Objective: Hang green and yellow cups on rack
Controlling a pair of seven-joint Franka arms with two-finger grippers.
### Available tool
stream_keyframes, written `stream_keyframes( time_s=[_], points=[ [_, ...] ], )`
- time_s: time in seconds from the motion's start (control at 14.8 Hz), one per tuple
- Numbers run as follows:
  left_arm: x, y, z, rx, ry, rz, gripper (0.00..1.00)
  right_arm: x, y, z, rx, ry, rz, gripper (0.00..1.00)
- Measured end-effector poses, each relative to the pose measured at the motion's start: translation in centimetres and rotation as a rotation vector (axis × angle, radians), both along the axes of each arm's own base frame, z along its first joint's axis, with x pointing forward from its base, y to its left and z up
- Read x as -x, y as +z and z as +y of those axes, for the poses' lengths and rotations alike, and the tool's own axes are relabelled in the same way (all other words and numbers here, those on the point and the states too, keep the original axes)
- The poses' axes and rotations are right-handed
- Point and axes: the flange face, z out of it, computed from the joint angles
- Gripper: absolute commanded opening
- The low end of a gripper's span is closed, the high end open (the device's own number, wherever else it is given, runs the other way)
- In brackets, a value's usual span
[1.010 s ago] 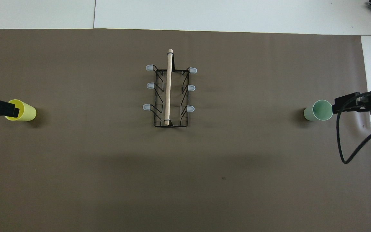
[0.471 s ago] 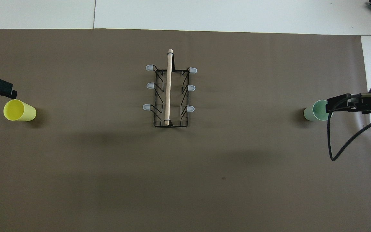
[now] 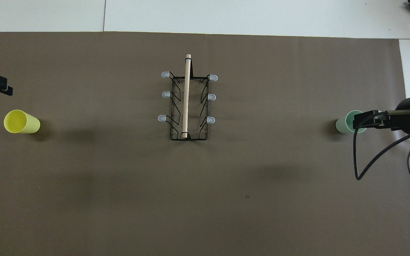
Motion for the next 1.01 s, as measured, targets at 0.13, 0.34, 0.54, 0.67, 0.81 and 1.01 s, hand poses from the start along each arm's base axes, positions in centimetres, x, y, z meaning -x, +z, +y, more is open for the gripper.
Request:
stream_keyframes(
  time_s=[0.13,0.34,0.54,0.67,0.81,1.01],
  points=[
    [0.5,-1.1,3.0,0.064,0.080,0.009,1.00,-1.5,-3.0,0.2,0.026,0.034,0.049,1.00],
    [2.0,-3.4,8.5,0.176,0.239,0.041,1.00,-3.7,-7.3,1.5,0.124,0.173,0.122,1.00],
    [2.4,-6.6,10.9,0.197,0.371,0.108,1.00,-4.8,-10.7,2.2,0.211,0.365,0.191,1.00],
    [2.1,-8.5,11.4,0.204,0.443,0.144,1.00,-5.3,-12.0,2.6,0.257,0.522,0.228,1.00],
    [2.1,-9.9,12.3,0.235,0.541,0.168,1.00,-5.6,-13.3,3.5,0.287,0.694,0.281,1.00],
    [3.4,-11.9,14.6,0.291,0.762,0.233,1.00,-5.6,-14.5,4.0,0.355,0.901,0.356,1.00]
  ],
)
